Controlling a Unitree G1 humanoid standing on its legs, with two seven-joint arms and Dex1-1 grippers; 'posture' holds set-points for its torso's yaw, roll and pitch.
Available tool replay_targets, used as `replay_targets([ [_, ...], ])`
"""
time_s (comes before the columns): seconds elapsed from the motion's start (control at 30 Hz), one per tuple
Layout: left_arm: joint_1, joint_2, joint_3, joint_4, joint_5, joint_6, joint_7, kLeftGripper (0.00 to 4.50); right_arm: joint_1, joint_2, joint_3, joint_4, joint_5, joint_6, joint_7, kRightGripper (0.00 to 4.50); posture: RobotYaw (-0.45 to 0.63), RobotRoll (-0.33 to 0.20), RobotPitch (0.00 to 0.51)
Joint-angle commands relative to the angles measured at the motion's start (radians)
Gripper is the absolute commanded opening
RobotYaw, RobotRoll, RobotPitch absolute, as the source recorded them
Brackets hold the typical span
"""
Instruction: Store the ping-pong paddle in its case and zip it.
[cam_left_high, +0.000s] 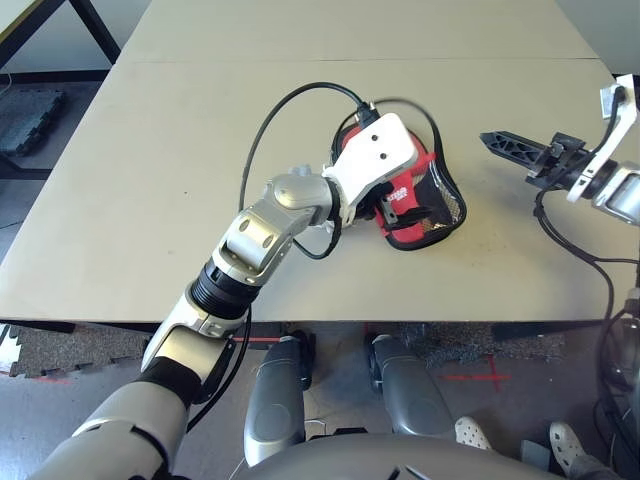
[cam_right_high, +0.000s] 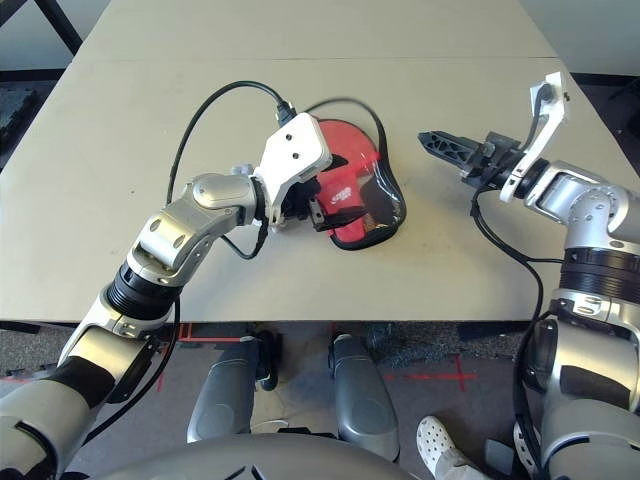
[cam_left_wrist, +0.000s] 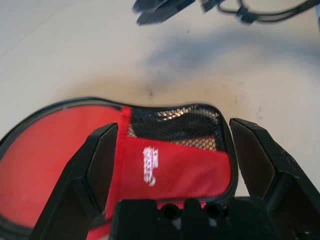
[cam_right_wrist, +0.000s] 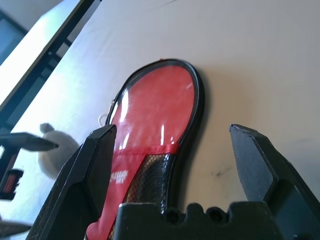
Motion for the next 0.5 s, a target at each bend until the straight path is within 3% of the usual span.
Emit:
replay_targets([
  [0.03,0.018,0.047,0.044,0.003,0.01,-0.006,-0.013,4.5,0.021,-0.032,0.043,0.025,0.007,0.062,0.053,4.48,0.03,0.0,0.216],
  [0.5,0.068,0.165,0.091,-0.056,-0.01,0.002,-0.081,4.5,0.105,0.053,0.088,-0.051,0.032,0.217,0.03,4.48,0.03,0.0,0.221],
])
